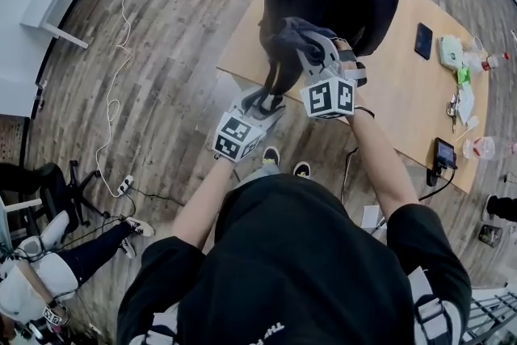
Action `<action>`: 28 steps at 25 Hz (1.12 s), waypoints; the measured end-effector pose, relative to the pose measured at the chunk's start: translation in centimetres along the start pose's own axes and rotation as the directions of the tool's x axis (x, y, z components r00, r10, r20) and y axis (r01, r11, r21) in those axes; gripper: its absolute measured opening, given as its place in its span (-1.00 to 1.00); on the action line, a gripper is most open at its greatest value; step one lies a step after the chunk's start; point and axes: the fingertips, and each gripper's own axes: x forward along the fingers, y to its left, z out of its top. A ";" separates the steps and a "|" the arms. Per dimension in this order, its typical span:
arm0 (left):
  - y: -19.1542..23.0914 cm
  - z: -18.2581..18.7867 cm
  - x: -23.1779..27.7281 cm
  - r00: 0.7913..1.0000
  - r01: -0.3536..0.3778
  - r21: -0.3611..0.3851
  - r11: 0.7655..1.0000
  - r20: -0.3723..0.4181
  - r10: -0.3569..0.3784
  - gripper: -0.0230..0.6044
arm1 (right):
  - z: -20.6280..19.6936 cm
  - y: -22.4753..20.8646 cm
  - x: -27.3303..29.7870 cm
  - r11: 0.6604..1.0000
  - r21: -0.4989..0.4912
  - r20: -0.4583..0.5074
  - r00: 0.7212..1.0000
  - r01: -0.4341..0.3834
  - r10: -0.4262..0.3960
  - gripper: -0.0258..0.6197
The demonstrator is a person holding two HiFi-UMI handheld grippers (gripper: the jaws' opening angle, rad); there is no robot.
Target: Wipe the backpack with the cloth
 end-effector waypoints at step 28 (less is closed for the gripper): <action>2.0 3.4 -5.3 0.984 -0.145 -0.018 0.989 0.102 0.146 0.01 | -4.9 11.4 3.3 0.976 0.180 -0.124 0.982 -0.122 0.146 -0.80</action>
